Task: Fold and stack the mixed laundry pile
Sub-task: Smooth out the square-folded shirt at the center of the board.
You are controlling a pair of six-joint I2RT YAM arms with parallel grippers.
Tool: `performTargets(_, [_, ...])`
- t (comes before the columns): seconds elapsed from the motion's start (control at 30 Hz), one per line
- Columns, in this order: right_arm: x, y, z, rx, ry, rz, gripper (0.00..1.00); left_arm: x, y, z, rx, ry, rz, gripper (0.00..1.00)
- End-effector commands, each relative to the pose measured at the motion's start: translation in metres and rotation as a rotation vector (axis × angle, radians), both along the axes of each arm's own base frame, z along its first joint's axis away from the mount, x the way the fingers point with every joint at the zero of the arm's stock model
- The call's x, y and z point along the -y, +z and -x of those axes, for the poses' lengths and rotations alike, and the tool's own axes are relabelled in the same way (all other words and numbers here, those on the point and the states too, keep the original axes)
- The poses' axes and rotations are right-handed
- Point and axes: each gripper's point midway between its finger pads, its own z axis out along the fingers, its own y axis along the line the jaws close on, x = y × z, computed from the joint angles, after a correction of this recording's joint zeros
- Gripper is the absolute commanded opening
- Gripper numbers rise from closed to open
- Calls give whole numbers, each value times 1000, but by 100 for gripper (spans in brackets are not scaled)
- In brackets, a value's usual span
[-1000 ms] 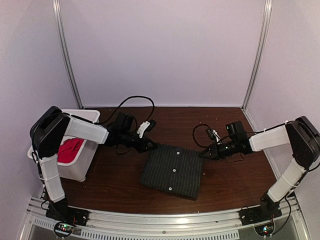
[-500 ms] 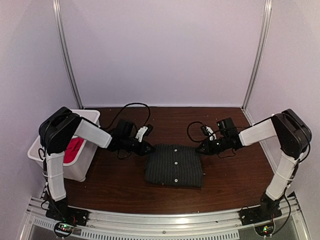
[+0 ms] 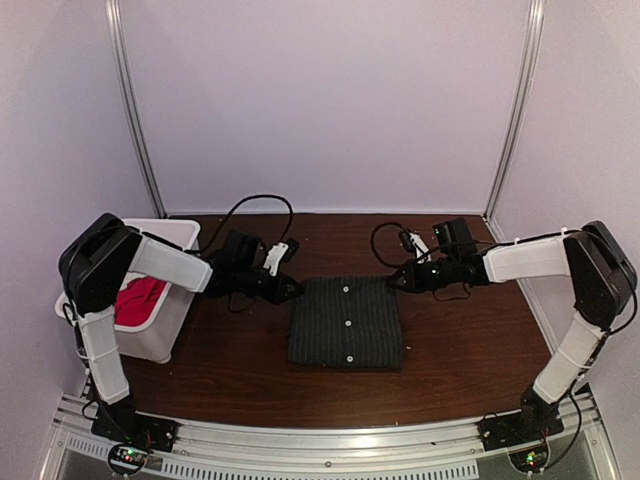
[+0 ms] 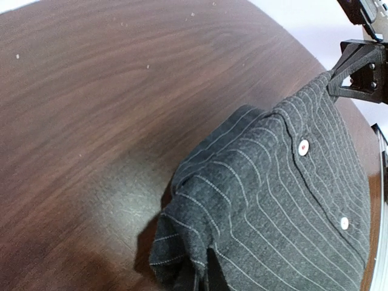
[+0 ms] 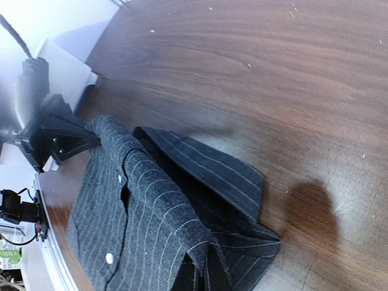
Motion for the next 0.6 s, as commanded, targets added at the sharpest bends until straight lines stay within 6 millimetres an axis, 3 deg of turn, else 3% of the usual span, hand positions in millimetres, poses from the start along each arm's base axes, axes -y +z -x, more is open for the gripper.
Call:
performTargets(0.0, [11, 27, 8, 43, -9, 4, 0, -21, 21, 5, 40, 33, -10, 0])
performTargets(0.07, [11, 29, 10, 47, -5, -1, 0, -25, 29, 10, 59, 37, 1, 0])
performTargets(0.13, [11, 23, 8, 38, -6, 13, 0, -29, 24, 10, 53, 55, -13, 0])
performTargets(0.37, [5, -18, -24, 8, -48, 53, 0, -33, -27, -16, -5, 112, -85, 0])
performTargets(0.57, [-10, -23, -30, -28, -32, -31, 0, -29, -65, -26, -55, 104, -122, 0])
